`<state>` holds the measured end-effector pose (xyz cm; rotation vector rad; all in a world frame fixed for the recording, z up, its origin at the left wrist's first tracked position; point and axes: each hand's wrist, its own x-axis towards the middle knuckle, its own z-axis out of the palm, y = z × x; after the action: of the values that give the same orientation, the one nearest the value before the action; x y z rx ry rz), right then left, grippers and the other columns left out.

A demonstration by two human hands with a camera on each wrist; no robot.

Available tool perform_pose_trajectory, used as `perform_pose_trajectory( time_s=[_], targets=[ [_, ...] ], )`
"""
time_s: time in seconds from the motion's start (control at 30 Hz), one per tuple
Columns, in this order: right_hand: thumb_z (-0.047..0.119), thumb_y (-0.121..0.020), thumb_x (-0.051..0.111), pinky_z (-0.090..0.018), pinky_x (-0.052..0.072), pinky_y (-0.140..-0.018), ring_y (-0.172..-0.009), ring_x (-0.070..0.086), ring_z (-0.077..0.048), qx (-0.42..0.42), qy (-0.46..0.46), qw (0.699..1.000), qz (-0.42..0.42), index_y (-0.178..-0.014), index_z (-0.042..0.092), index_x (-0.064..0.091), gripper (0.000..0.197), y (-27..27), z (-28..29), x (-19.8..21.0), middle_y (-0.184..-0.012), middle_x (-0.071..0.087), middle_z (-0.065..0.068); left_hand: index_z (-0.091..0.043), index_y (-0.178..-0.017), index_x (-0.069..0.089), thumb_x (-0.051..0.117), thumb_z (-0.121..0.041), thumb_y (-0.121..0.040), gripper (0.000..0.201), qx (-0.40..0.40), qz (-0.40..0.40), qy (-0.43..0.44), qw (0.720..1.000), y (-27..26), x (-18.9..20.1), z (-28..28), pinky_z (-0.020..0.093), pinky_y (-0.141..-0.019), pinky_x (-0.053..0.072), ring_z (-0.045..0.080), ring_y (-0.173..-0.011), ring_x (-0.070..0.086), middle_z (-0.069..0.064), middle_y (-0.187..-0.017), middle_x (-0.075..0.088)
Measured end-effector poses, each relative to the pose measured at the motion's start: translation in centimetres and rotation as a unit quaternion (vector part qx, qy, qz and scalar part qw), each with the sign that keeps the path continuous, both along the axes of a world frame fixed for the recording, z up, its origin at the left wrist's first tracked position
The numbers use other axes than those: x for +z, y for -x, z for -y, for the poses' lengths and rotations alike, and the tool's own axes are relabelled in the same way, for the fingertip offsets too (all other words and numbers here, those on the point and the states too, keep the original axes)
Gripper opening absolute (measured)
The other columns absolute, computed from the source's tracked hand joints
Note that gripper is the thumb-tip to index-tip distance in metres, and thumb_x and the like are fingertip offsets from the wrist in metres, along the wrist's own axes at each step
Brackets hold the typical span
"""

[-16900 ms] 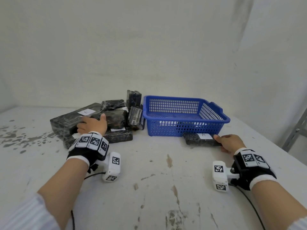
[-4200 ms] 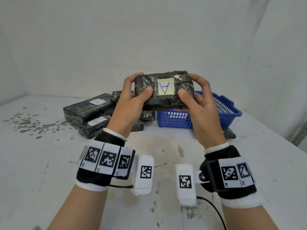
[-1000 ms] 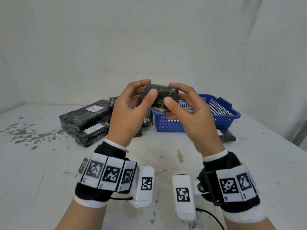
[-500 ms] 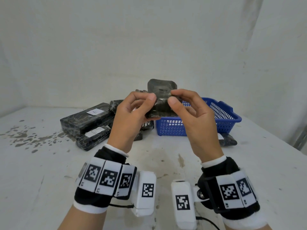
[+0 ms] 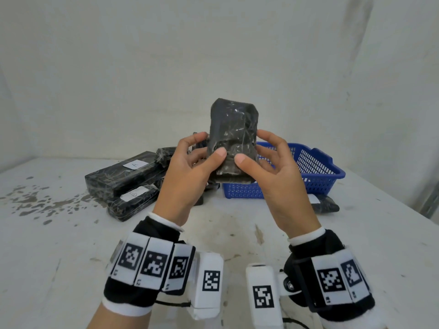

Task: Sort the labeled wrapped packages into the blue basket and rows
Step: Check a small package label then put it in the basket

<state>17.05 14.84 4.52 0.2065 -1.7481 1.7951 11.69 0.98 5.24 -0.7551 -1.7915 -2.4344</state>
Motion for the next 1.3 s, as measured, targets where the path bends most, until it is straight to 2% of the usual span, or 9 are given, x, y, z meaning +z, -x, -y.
perform_pose_trajectory(
  time_s=[0.07,0.3,0.43,0.6,0.77,0.97,1.1,1.23,1.3],
  targets=[
    [0.01,-0.087,0.073,-0.022,0.057,-0.081,-0.098,0.072,-0.007,0.004,-0.004,1.0,0.007,-0.135,0.027,0.049,0.056,0.15,0.04,-0.12,-0.125,0.065,-0.002,-0.017,-0.131,0.053,0.071,-0.025,-0.08,0.055,0.01,-0.01,0.013,1.0,0.0,-0.06,0.01,0.042,-0.094,0.054,0.02,-0.102,0.069,0.007,-0.112,0.071],
    [0.011,-0.089,0.072,-0.025,0.058,-0.083,-0.101,0.072,-0.009,0.001,-0.005,1.0,0.007,-0.143,0.023,0.047,0.061,0.26,0.0,-0.06,-0.116,0.072,0.0,-0.016,-0.128,0.06,0.062,-0.014,-0.092,0.036,0.018,-0.056,0.041,0.997,0.15,-0.25,0.03,0.035,-0.087,0.055,0.018,-0.101,0.069,0.002,-0.115,0.07],
    [0.01,-0.091,0.069,-0.022,0.057,-0.082,-0.102,0.071,-0.007,0.008,-0.004,1.0,-0.002,-0.137,0.022,0.054,0.05,0.2,0.01,-0.04,-0.114,0.073,0.002,-0.019,-0.124,0.063,0.063,-0.015,-0.091,0.032,0.018,-0.084,0.051,0.995,-0.04,-0.27,0.08,0.025,-0.084,0.056,0.012,-0.098,0.069,-0.001,-0.109,0.072],
    [0.019,-0.09,0.07,-0.027,0.059,-0.084,-0.102,0.072,-0.012,-0.007,-0.016,1.0,-0.007,-0.133,0.02,0.06,0.044,0.26,-0.11,-0.05,-0.113,0.075,-0.001,-0.023,-0.119,0.064,0.065,-0.018,-0.091,0.029,0.03,-0.115,0.067,0.991,-0.13,-0.26,0.08,0.017,-0.079,0.053,0.005,-0.097,0.068,-0.005,-0.107,0.072],
    [0.025,-0.09,0.07,-0.028,0.059,-0.08,-0.097,0.073,-0.013,-0.023,-0.049,0.999,-0.004,-0.123,0.02,0.067,0.033,0.27,-0.32,-0.2,-0.106,0.075,-0.001,-0.024,-0.117,0.063,0.065,-0.02,-0.091,0.026,0.043,-0.131,0.081,0.987,-0.04,-0.41,0.04,0.037,-0.091,0.055,0.013,-0.101,0.067,-0.001,-0.109,0.07],
    [0.048,-0.085,0.072,-0.045,0.057,-0.092,-0.102,0.068,-0.016,-0.074,-0.101,0.992,-0.002,-0.114,0.034,0.07,0.033,0.47,-0.03,-0.33,-0.104,0.074,0.005,-0.03,-0.111,0.064,0.064,-0.036,-0.087,0.025,0.059,-0.133,0.074,0.987,0.08,-0.43,0.16,0.047,-0.088,0.056,0.018,-0.097,0.068,0.0,-0.102,0.071],
    [0.043,-0.089,0.071,-0.052,0.055,-0.084,-0.077,0.058,-0.024,-0.105,-0.12,0.987,-0.015,-0.116,0.034,0.069,0.028,0.35,0.02,-0.35,-0.097,0.073,0.009,-0.032,-0.119,0.062,0.061,-0.042,-0.083,0.038,0.054,-0.133,0.085,0.986,0.15,-0.57,0.08,0.041,-0.089,0.056,0.016,-0.099,0.067,-0.001,-0.106,0.071],
    [0.044,-0.088,0.072,-0.056,0.055,-0.087,-0.101,0.062,-0.043,-0.102,-0.107,0.989,-0.027,-0.127,0.039,0.062,0.04,0.42,0.13,-0.33,-0.107,0.073,0.007,-0.036,-0.119,0.059,0.06,-0.044,-0.083,0.037,0.071,-0.143,0.091,0.983,0.12,-0.62,0.03,0.047,-0.088,0.056,0.02,-0.097,0.067,0.002,-0.103,0.071],
    [0.04,-0.089,0.072,-0.057,0.056,-0.086,-0.1,0.062,-0.044,-0.099,-0.102,0.989,-0.031,-0.131,0.032,0.062,0.044,0.38,0.07,-0.35,-0.107,0.073,0.005,-0.035,-0.122,0.059,0.06,-0.052,-0.081,0.044,0.063,-0.139,0.088,0.984,0.1,-0.59,-0.07,0.048,-0.089,0.055,0.021,-0.099,0.067,0.004,-0.102,0.071]
  ],
)
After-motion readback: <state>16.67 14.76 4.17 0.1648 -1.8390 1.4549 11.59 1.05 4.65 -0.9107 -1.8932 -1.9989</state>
